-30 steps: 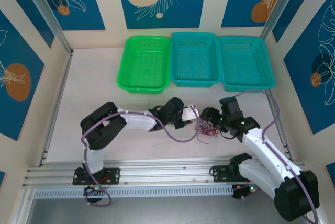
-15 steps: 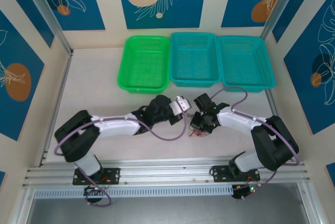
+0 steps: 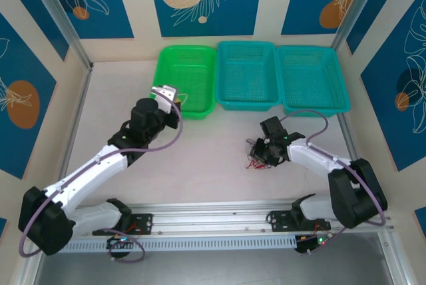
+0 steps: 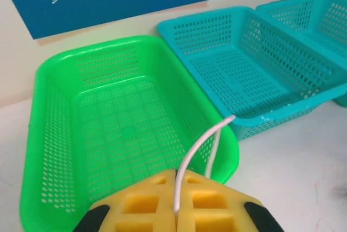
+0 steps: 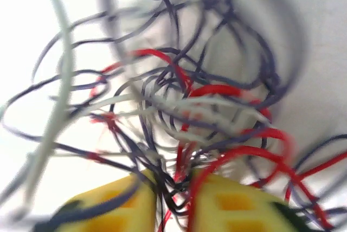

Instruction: Untangle the cables

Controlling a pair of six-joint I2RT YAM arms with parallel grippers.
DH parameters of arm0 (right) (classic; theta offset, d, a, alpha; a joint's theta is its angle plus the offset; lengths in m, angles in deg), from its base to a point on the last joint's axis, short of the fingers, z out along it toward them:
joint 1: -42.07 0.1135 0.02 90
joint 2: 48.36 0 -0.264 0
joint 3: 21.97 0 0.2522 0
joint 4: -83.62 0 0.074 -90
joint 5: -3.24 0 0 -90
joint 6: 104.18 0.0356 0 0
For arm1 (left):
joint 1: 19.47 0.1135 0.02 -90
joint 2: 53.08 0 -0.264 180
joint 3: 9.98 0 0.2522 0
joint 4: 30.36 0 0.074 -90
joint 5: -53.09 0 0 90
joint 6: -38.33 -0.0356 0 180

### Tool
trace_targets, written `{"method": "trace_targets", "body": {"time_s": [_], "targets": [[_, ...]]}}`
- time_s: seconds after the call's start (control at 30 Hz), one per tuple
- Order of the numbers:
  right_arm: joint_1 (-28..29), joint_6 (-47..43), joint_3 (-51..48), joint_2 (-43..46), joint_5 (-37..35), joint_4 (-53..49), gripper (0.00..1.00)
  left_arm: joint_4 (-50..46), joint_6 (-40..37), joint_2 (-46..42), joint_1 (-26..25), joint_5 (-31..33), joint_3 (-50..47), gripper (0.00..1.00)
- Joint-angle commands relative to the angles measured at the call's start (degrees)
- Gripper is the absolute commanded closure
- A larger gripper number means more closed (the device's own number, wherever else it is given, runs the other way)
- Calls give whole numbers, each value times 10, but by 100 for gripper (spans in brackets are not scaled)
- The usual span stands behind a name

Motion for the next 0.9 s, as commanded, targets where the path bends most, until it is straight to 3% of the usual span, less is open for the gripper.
{"method": "trace_targets", "body": {"time_s": [0.0,0.1,0.27,0.57,0.7,0.87], "targets": [[1,-65,-13,75,38,-6,38,-46,14,-18,8,-61,87,100],[-16,-80,-2,127,34,-49,23,-72,2,-1,8,-70,169,100],[-50,-115,30,177,83,-97,13,-112,-49,63,12,-44,317,100],[-75,-154,75,190,158,-135,6,-129,-122,238,57,-32,602,100],[-75,-144,79,193,164,-130,5,-183,-102,353,84,-60,743,100],[-75,-134,77,205,159,-138,5,-237,-92,459,99,-62,831,100]]}}
